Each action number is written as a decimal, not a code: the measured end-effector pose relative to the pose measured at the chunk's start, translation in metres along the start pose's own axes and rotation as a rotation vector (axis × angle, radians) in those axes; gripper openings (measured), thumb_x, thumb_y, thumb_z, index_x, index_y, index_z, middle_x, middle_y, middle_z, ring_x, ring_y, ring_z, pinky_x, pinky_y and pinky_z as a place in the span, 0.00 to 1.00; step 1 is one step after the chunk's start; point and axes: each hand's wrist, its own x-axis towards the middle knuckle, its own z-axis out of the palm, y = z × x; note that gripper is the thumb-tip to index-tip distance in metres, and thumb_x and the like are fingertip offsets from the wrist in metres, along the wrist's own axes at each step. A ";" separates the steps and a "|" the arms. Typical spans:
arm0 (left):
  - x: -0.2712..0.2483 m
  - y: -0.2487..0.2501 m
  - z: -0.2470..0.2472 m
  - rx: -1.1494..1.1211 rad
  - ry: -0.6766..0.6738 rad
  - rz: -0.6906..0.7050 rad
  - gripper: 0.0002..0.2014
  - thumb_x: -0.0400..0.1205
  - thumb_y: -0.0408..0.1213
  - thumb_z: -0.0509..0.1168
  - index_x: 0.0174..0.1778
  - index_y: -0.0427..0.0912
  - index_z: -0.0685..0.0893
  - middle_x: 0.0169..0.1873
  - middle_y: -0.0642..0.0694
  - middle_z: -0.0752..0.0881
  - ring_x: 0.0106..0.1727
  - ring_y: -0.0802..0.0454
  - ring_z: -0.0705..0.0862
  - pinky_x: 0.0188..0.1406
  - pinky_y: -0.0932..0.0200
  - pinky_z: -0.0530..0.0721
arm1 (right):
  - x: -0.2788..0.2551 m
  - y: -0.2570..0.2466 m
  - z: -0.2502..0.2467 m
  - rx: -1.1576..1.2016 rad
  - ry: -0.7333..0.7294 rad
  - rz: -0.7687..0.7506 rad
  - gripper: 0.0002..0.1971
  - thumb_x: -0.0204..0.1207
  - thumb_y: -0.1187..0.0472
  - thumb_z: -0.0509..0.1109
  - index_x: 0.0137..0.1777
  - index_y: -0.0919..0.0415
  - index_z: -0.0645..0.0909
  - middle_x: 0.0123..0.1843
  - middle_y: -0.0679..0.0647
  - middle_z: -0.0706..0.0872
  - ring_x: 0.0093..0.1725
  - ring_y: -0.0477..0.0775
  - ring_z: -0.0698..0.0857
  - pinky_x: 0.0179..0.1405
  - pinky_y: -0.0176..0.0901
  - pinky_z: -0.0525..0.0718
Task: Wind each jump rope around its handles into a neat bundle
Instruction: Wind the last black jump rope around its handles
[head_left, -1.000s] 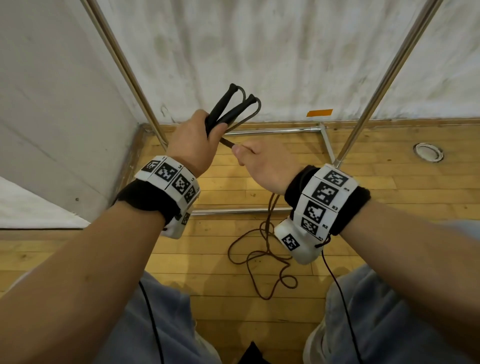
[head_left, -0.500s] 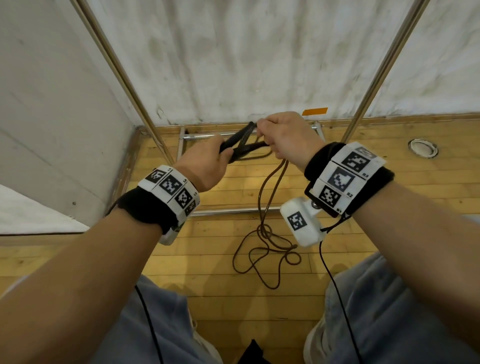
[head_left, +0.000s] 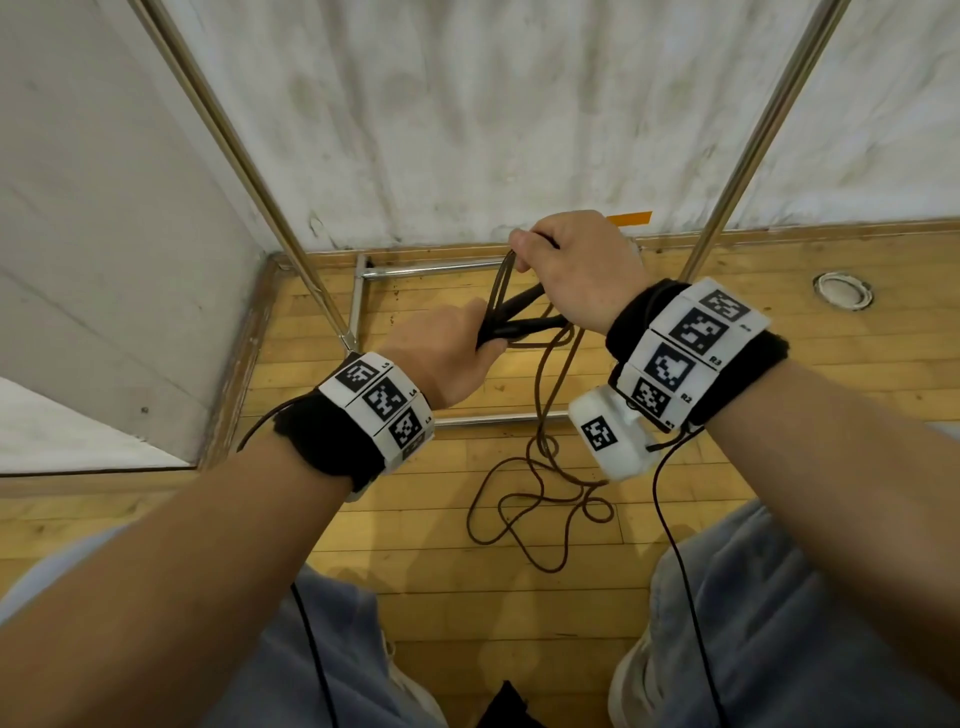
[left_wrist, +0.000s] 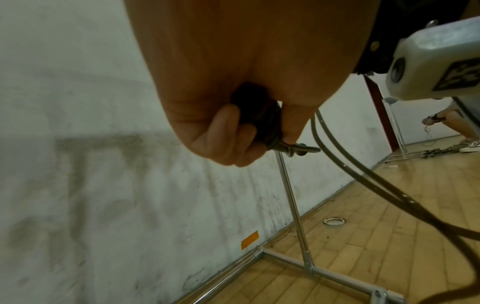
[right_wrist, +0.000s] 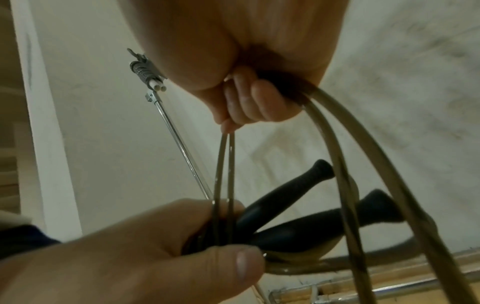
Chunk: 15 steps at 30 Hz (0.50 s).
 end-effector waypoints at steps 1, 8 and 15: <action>0.000 0.001 0.000 0.010 0.001 0.011 0.14 0.85 0.51 0.57 0.60 0.47 0.74 0.35 0.54 0.78 0.33 0.57 0.77 0.26 0.60 0.70 | 0.001 0.001 -0.001 -0.023 0.007 -0.013 0.19 0.83 0.52 0.58 0.37 0.60 0.83 0.24 0.46 0.73 0.23 0.44 0.71 0.23 0.22 0.69; -0.007 -0.002 -0.008 0.048 0.006 0.102 0.11 0.85 0.49 0.57 0.61 0.51 0.75 0.46 0.51 0.78 0.45 0.51 0.77 0.37 0.56 0.72 | 0.012 0.017 -0.009 -0.163 -0.010 0.001 0.27 0.81 0.44 0.59 0.43 0.70 0.84 0.28 0.55 0.76 0.29 0.52 0.73 0.29 0.42 0.69; -0.022 -0.005 -0.034 -0.215 0.180 0.325 0.09 0.84 0.46 0.59 0.48 0.44 0.79 0.31 0.57 0.76 0.33 0.54 0.75 0.31 0.58 0.69 | 0.015 0.026 -0.034 0.397 -0.281 0.112 0.22 0.81 0.47 0.63 0.26 0.55 0.74 0.20 0.44 0.67 0.21 0.46 0.66 0.25 0.35 0.69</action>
